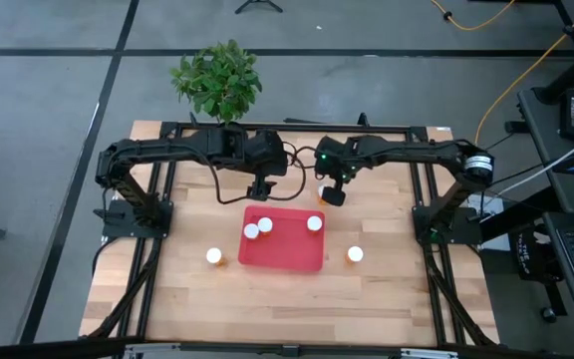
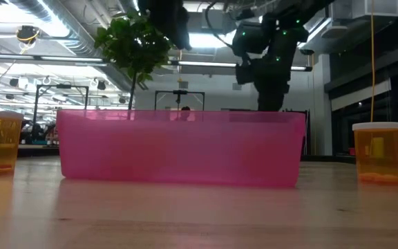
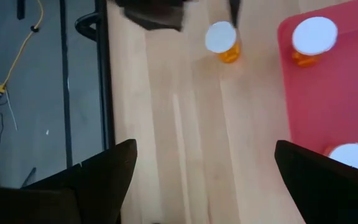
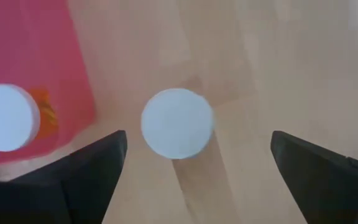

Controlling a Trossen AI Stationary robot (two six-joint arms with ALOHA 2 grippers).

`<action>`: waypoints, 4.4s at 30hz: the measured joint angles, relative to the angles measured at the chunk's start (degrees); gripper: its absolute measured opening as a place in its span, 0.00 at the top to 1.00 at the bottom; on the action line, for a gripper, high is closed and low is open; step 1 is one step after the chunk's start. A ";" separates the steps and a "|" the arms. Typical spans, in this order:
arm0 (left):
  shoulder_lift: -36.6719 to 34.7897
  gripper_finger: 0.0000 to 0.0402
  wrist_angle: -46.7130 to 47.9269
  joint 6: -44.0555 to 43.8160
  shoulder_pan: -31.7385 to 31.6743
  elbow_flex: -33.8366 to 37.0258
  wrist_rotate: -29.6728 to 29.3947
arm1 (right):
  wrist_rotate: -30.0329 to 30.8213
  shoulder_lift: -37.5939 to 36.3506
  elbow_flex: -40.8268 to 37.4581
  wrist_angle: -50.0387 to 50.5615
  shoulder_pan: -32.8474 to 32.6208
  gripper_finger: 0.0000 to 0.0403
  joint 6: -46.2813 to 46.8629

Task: Pick and place pill bottles into a basket
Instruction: Put the top orange pill bottle into the bin, then put the left orange pill bottle into the bin

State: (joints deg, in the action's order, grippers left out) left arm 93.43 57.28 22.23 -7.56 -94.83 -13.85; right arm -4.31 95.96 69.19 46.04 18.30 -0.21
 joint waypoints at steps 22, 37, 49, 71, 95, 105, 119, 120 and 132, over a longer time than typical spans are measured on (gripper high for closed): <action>0.02 0.07 -0.05 -0.45 -1.24 0.00 0.46 | -1.39 6.69 0.00 -2.85 -0.20 0.02 -1.37; 0.04 0.07 0.54 -0.45 -1.22 0.00 0.66 | -1.83 6.69 0.00 -3.48 -0.20 0.20 0.00; 0.04 0.07 0.59 -0.45 -1.22 0.00 0.68 | -3.35 6.67 0.00 -3.23 -0.22 0.42 0.18; -1.17 0.07 11.34 -1.49 -6.96 0.04 -4.61 | -3.29 6.36 23.84 15.76 -5.42 0.47 -2.29; -27.50 0.07 7.28 -9.45 -11.57 14.51 -4.66 | 0.19 11.95 29.78 9.92 -19.70 0.45 6.16; -30.31 0.07 7.45 -9.65 -6.06 17.16 -5.65 | 0.05 22.10 29.75 5.88 -20.90 0.45 9.15; -33.28 0.07 9.53 -11.61 -1.43 17.76 -6.32 | 0.14 25.51 29.66 4.26 -21.03 0.29 14.97; -33.38 0.07 9.65 -11.73 -1.32 17.77 -6.34 | 0.17 25.51 29.66 4.28 -21.02 0.26 15.31; -33.31 0.07 10.56 -12.03 -1.09 17.77 -6.15 | 5.33 20.19 39.36 13.90 -22.80 0.14 17.96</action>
State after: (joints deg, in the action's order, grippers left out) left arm 60.12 67.83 10.20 -8.64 -77.06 -19.99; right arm 1.02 116.15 108.55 59.94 -4.50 17.75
